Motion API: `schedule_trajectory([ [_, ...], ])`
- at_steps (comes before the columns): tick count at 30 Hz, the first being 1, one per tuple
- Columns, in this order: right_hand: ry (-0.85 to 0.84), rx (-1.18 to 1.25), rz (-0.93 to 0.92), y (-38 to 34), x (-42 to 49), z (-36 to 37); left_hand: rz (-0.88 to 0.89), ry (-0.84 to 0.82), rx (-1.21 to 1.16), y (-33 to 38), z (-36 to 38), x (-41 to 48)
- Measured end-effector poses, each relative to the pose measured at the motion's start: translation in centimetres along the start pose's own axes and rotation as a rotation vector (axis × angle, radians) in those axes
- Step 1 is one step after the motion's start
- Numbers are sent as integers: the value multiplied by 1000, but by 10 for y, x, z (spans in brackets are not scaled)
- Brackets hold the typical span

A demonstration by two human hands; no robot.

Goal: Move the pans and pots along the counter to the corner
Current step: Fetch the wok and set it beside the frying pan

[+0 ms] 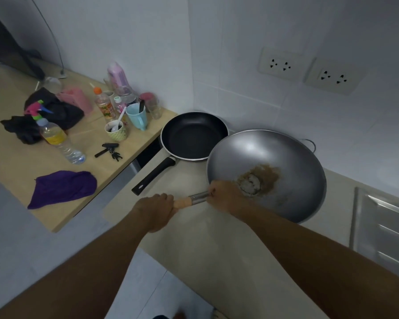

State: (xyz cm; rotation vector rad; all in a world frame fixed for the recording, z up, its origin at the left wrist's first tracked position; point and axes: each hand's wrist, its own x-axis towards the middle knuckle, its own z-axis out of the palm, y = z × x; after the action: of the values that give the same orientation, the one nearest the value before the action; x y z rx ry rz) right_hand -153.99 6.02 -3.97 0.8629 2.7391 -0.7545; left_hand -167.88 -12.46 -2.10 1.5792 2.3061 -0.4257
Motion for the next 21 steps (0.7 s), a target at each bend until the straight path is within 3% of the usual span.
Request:
schedule_trajectory([
  [3,37,-17,-157,6,11,-3,28,94,106,-15,-10,17],
  [8,43,45,-190,6,35,-4,79,171,256,-46,-24,53],
  [21,180,113,85,-12,108,-5,319,266,394,-118,-57,166],
])
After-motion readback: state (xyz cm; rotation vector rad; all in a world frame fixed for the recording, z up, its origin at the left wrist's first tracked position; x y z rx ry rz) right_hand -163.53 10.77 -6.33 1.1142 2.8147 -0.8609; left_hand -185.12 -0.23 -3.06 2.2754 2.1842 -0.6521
